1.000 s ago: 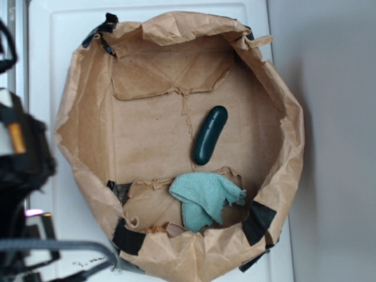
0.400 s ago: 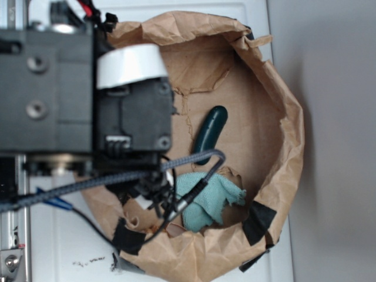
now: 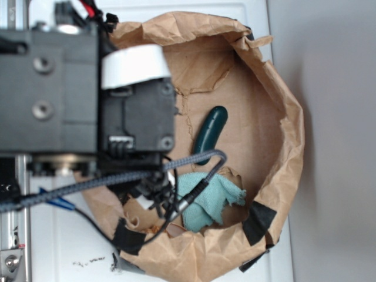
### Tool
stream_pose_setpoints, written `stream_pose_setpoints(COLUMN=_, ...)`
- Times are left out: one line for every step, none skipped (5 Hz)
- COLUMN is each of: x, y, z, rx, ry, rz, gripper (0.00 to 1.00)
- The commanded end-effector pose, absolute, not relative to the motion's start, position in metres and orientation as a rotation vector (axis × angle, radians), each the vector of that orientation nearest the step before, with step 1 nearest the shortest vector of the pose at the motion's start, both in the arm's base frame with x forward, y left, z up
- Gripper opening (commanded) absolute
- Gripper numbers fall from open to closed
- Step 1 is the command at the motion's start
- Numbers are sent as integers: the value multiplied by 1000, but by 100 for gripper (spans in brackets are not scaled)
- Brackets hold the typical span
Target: Grab the plastic pickle.
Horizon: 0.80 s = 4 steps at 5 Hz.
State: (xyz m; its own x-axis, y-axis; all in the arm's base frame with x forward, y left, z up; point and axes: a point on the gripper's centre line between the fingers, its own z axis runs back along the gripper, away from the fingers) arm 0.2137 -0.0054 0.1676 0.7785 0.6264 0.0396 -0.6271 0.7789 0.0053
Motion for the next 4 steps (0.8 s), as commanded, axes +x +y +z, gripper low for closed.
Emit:
stream_pose_setpoints(x=250, y=6, z=150, rx=-59, ry=-72, rz=729, gripper=100)
stream_pose_setpoints(x=267, y=10, z=131, rx=-118, ry=-80, rz=786, gripper=100)
stream_pose_setpoints(x=278, y=10, z=105, rx=-79, ry=-72, rz=806, gripper=100)
stream_pose_setpoints(x=276, y=17, z=84, rx=-51, ry=-108, rz=793, gripper=100)
